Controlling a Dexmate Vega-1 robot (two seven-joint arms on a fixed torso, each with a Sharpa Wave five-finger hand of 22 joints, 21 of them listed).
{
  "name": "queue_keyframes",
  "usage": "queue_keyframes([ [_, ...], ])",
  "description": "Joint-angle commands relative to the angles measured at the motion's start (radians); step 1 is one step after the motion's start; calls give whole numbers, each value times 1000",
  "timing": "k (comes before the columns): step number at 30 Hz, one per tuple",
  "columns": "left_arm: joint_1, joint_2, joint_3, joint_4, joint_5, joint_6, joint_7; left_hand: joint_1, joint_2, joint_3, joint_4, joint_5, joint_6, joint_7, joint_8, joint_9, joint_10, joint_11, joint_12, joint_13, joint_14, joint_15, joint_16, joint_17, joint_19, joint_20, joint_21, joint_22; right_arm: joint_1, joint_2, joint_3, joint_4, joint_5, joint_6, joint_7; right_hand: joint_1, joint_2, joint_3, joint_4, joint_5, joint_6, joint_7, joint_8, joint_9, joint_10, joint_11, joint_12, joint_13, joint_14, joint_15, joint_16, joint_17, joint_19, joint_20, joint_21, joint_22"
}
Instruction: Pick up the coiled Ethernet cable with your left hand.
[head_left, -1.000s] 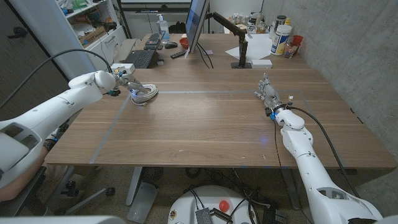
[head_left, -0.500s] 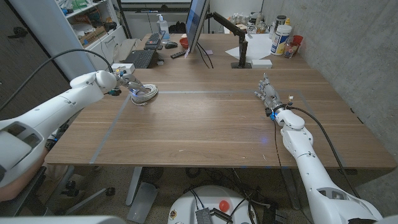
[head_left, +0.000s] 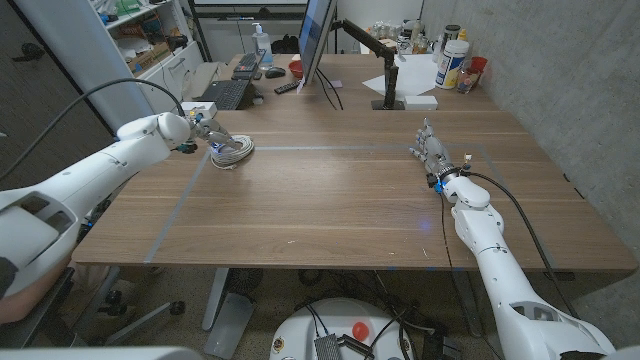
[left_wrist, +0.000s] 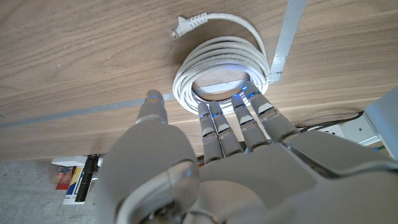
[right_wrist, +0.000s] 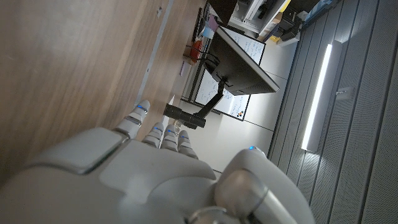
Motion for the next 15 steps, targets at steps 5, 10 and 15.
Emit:
queue_keyframes([
  [5,-32,-30,28,69,8,-32,-3,2,2,-5,1,-3,13,-1,7,3,14,3,-3,4,12,-128,0,2,5,2,-5,3,2,-1,0,3,-1,-3,2,6,5,-10,-1,-4,-12,-1,6,2,-6,3,6,3,-7,4,4,2,2,7,5,4],
  [10,-37,-39,33,84,7,-29,-1,3,3,-6,2,-3,17,0,9,4,17,4,-3,5,13,-128,0,2,6,2,-6,3,2,0,0,4,-1,-4,3,7,5,-10,-1,-4,-12,-1,6,2,-6,3,6,3,-7,3,4,2,2,8,6,4],
  [15,-40,-40,36,93,6,-45,2,3,3,-6,2,-3,17,-1,9,4,18,2,-4,6,14,-130,0,2,5,2,-6,3,1,1,1,-1,0,-11,2,7,6,-10,-1,-4,-13,-1,6,2,-5,4,7,3,-7,4,5,2,2,8,6,4],
])
